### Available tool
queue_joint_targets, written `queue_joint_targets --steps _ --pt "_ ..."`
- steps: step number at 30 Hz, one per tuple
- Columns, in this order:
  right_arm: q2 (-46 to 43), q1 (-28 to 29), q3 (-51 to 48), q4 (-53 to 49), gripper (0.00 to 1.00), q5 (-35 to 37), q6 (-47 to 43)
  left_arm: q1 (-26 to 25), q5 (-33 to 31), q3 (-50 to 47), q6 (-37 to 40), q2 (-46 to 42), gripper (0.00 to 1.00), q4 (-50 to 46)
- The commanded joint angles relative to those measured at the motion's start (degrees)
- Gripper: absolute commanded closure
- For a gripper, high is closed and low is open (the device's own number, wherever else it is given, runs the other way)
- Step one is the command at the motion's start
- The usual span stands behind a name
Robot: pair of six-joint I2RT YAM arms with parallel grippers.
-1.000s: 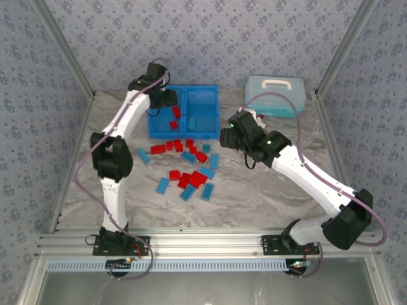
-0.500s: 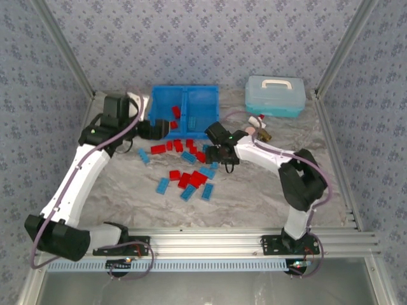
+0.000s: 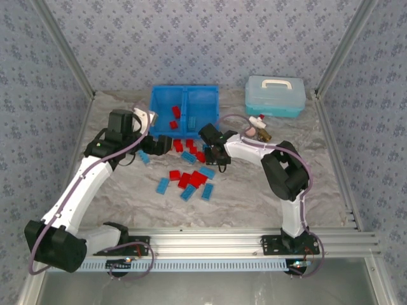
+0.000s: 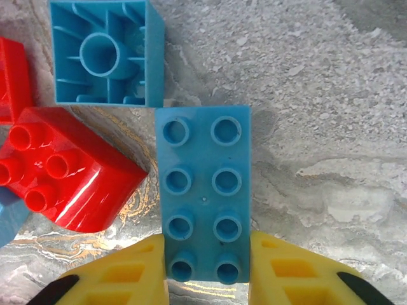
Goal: Sort the legos into containers by color
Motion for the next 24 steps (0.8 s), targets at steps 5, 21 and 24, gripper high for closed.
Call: queue_joint_targets --steps 5,21,24 --pt "-1.99 -0.39 1.92 -1.63 0.38 1.61 -1.59 -0.26 1.52 1.06 1.40 0.45 0.01 2.72" --pt "5.07 -1.27 6.10 -6.20 0.58 3.01 -4.68 -0.12 -0.22 0.83 1.38 1.30 0.01 2.62" --pt "4.42 -1.29 5.58 -6.40 0.60 3.81 -4.67 -0.11 -0.12 0.83 1.29 1.34 0.01 2.52"
